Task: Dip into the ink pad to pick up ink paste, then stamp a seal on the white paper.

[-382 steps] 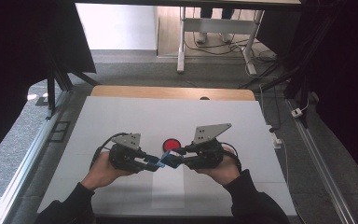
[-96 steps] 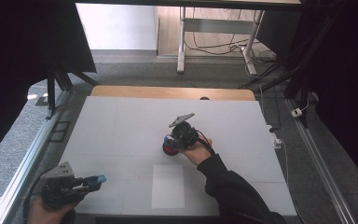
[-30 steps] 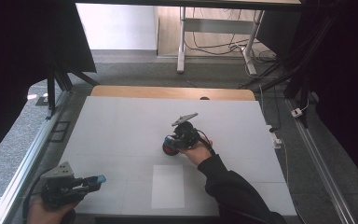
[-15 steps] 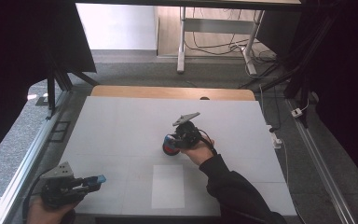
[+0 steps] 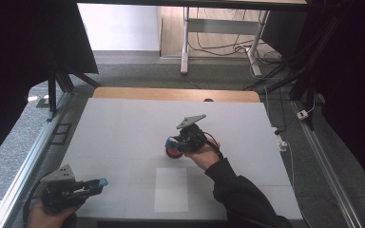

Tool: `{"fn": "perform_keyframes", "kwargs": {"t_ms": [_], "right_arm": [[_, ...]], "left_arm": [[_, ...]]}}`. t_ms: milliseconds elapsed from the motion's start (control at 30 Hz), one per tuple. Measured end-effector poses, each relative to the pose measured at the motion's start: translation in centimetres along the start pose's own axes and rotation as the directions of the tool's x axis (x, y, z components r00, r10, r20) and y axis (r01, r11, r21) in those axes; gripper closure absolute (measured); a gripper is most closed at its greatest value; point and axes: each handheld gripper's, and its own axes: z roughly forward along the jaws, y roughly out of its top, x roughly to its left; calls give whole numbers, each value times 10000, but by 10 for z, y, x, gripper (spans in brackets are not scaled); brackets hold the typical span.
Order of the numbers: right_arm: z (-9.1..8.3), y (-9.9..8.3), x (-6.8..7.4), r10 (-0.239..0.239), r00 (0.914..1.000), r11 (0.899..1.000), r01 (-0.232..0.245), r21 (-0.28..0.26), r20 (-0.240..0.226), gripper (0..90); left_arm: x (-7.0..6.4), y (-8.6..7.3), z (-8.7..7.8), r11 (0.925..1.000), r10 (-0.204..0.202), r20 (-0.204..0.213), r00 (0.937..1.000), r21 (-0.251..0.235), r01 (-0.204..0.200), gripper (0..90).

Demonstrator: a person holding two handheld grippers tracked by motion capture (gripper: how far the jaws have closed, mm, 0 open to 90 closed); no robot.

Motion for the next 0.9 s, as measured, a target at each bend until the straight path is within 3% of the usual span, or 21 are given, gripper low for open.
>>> {"fn": "perform_keyframes", "kwargs": {"t_ms": [900], "right_arm": [[-21, 1, 14, -248, 9990, 9993, 237, -298, -367, 702]], "left_arm": [[0, 0, 0, 10000, -39, 22, 10000, 0, 39, 686]]}}
